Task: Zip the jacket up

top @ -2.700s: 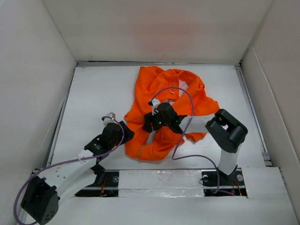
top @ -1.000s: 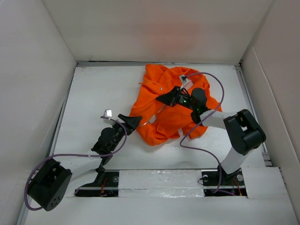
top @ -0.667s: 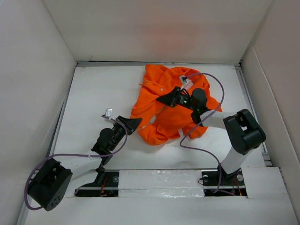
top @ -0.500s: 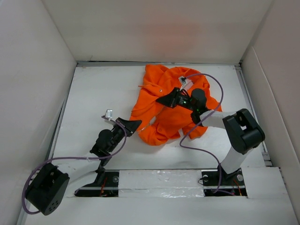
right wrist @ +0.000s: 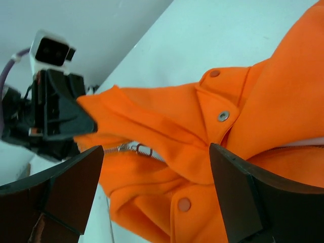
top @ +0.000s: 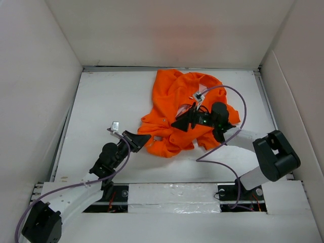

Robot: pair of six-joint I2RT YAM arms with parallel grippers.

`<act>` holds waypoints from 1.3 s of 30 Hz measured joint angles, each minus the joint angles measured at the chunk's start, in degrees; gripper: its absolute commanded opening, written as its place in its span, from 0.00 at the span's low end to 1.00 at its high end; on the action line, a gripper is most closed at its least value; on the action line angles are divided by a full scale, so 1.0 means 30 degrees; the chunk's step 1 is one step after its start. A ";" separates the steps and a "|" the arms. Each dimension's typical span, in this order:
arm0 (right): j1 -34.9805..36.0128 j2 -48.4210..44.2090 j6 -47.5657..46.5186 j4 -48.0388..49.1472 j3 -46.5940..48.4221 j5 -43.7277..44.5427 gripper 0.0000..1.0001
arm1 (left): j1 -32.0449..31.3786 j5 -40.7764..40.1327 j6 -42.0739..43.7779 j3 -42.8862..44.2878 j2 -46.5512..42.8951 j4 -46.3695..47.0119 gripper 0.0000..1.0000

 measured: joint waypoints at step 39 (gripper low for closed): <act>0.6105 0.2973 -0.3147 0.1974 -0.0590 0.1639 0.78 | 0.0248 0.1311 -0.1676 -0.0248 -0.4736 -0.4488 0.00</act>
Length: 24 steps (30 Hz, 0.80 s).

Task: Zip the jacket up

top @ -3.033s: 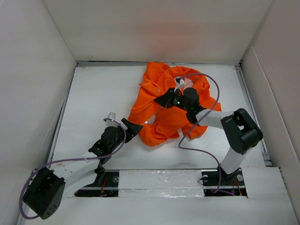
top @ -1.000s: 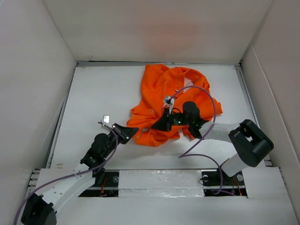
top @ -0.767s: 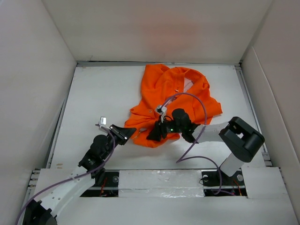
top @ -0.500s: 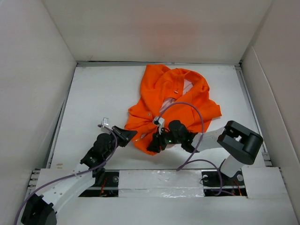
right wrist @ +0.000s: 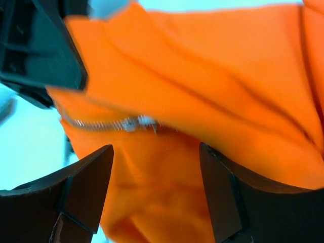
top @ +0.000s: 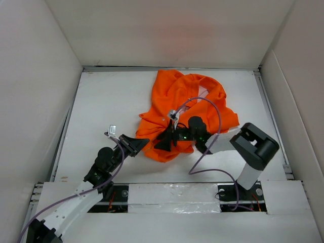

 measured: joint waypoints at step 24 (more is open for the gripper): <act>-0.0197 0.7941 0.9887 0.7723 0.3031 -0.5960 0.86 | 0.0007 0.0138 0.0029 -0.0058 -0.2295 -0.3104 0.00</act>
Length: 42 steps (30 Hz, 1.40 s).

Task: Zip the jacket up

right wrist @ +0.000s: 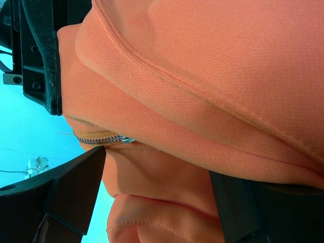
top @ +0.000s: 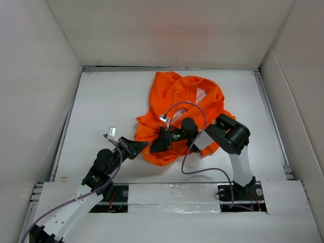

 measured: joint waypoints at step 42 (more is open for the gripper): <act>-0.0131 -0.3351 0.1421 -0.0036 -0.1712 -0.0124 0.63 | 0.0000 0.0153 -0.0590 0.0000 -0.1989 -0.0350 0.00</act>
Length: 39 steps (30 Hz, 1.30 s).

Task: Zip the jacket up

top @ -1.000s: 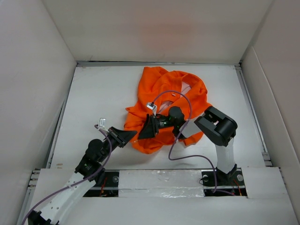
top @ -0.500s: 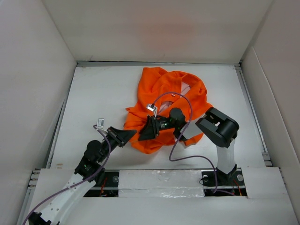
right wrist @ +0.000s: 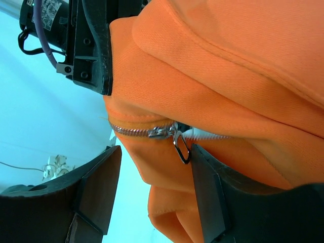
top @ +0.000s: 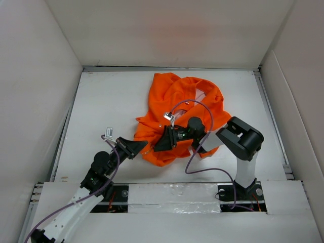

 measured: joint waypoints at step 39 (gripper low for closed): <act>0.0933 0.1435 0.1100 -0.0022 0.3228 -0.0233 0.77 | 0.0000 0.0576 0.0022 0.0000 -0.0437 0.0554 0.00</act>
